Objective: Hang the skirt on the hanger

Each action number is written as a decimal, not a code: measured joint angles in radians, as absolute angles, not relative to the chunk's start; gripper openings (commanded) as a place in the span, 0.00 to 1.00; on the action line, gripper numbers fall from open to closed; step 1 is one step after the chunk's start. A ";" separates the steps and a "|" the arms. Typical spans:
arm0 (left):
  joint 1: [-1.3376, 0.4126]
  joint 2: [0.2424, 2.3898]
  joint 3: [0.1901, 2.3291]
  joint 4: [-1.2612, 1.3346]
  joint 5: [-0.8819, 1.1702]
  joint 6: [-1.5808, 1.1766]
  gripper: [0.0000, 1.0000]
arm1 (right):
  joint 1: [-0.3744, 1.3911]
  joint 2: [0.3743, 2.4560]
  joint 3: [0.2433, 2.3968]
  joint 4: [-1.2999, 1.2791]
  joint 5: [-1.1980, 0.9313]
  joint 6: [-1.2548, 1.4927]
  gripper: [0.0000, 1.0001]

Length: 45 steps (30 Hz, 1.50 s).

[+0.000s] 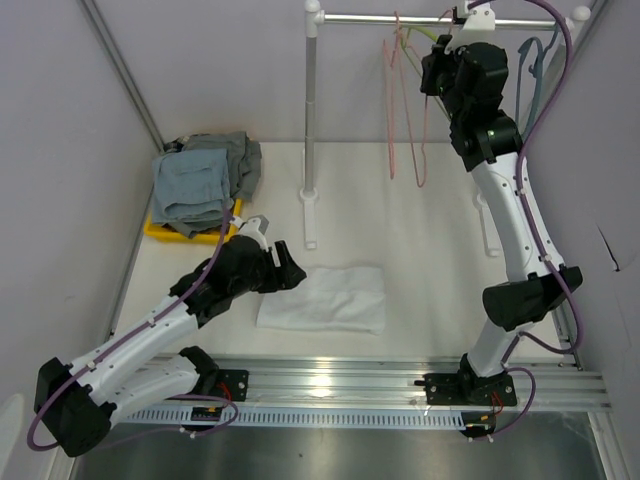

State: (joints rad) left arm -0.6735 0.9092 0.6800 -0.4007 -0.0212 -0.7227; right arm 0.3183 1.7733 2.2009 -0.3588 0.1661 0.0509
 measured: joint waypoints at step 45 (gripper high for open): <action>-0.591 1.255 0.725 -0.493 -0.294 -0.785 0.64 | 0.531 0.991 0.822 -0.272 -0.263 0.331 0.00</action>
State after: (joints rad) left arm -0.5907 1.2552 0.7246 -0.4934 -0.2939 -0.7845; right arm 0.5308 0.9909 0.8215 -0.2722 -0.2626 0.3309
